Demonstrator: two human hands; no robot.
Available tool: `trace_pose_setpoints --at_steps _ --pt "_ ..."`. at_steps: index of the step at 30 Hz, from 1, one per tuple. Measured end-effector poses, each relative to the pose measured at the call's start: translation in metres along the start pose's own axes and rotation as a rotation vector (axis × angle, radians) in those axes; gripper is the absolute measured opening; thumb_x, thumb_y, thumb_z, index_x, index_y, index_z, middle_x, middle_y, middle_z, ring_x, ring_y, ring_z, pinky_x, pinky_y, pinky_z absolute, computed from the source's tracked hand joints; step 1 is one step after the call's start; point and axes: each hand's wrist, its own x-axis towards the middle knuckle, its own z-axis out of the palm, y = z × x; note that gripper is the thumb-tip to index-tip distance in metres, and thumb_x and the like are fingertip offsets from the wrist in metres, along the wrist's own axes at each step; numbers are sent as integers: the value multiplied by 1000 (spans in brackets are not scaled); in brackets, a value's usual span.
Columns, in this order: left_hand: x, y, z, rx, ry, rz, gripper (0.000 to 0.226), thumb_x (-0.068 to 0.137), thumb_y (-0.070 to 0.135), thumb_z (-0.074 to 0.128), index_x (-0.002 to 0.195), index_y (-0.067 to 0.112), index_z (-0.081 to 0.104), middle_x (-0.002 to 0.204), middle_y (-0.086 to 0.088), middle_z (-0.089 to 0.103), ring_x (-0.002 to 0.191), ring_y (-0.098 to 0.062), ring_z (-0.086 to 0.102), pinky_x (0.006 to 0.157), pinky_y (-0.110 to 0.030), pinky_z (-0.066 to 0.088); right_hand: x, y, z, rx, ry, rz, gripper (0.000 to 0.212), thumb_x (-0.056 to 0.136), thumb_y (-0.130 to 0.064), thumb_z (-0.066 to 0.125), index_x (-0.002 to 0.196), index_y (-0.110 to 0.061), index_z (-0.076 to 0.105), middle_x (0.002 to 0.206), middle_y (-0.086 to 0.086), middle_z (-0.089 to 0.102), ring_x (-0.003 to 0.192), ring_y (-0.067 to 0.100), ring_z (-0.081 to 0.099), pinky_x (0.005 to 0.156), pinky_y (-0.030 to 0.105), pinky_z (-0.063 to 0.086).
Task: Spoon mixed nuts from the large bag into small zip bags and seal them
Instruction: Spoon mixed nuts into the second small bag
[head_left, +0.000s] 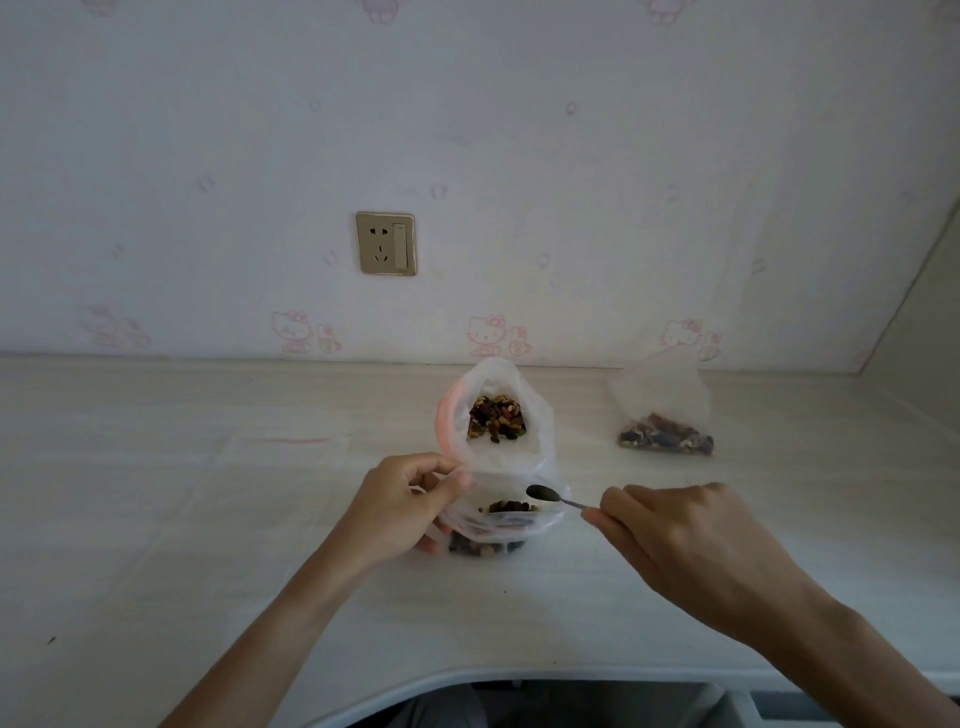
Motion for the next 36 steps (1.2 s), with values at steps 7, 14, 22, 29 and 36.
trace_pose_setpoints --at_steps 7,14,22,29,36 --pt "3 -5 -1 40 4 18 15 97 39 70 101 28 81 78 -2 73 66 -22 74 54 -32 60 -1 8 9 581 139 287 49 107 -41 41 66 -16 52 50 3 44 38 11 38 38 33 35" --pt "12 -7 -6 82 63 -2 33 94 59 65 90 30 80 81 0 75 67 -14 73 53 -23 56 9 21 41 1343 240 913 49 107 -32 49 67 -6 53 48 9 38 38 21 34 37 24 27" --pt "67 -18 -12 258 270 -74 58 91 72 59 123 24 62 106 13 68 94 -9 70 77 -27 52 50 27 67 1325 224 1128 46 107 -34 50 68 -11 56 47 3 41 35 18 35 35 23 26" --pt "96 -12 12 182 255 23 32 90 57 71 112 34 64 100 19 67 90 -1 67 71 -21 53 81 27 83 1276 -39 1190 37 107 -24 47 76 -7 59 49 4 45 34 19 39 35 25 28" --pt "96 -25 17 103 333 161 9 102 27 63 99 29 72 88 11 74 84 -8 70 74 -26 57 109 20 102 1282 -167 1267 24 100 -9 44 81 -3 57 49 4 40 31 19 34 35 22 22"
